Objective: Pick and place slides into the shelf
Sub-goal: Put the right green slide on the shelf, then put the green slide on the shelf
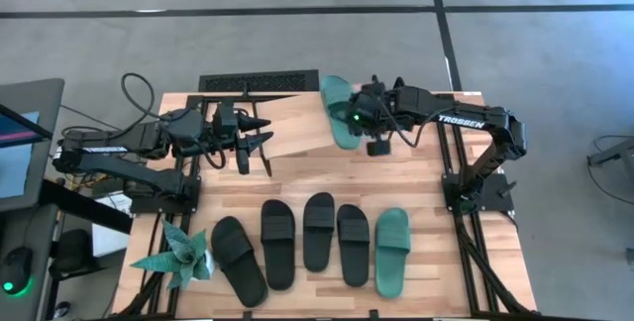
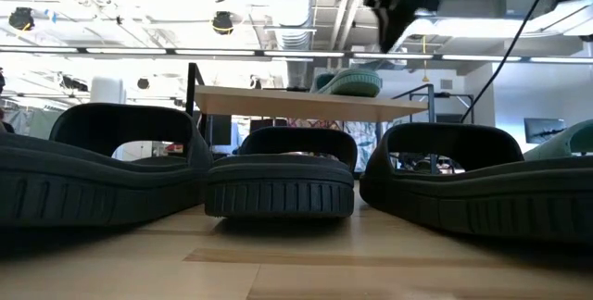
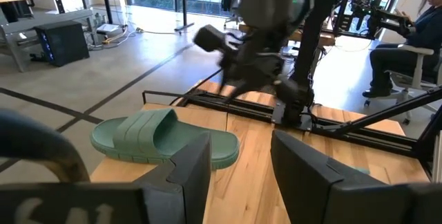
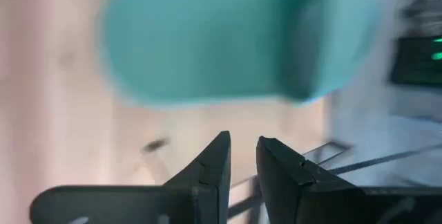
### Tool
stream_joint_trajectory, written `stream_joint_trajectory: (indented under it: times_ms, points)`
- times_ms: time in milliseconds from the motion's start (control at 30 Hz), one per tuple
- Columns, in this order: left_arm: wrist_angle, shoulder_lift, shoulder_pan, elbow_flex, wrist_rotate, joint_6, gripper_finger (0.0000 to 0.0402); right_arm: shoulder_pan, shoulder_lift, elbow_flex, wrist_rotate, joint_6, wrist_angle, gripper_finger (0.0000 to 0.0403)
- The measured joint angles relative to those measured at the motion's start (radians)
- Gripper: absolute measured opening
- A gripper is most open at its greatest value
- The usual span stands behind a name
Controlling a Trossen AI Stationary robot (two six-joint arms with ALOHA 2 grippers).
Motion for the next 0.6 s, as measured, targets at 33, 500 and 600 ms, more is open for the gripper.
stream_joint_trajectory:
  times_ms: [33, 500, 600]
  points:
    - [0.0, 0.0, 0.0, 0.0, 0.0, 0.0, 0.0139, 0.012, -0.006, 0.007, -0.017, 0.025, -0.036, 0.0061]
    - [-0.009, 0.0, 0.0, 0.0, 0.0, 0.0, 0.0139, 0.341, -0.196, 0.012, -0.142, 0.476, -0.172, 0.0061]
    - [-0.009, 0.0, 0.0, 0.0, 0.001, 0.0, 0.0139, 0.448, -0.211, 0.012, -0.158, 0.581, -0.182, 0.0061]
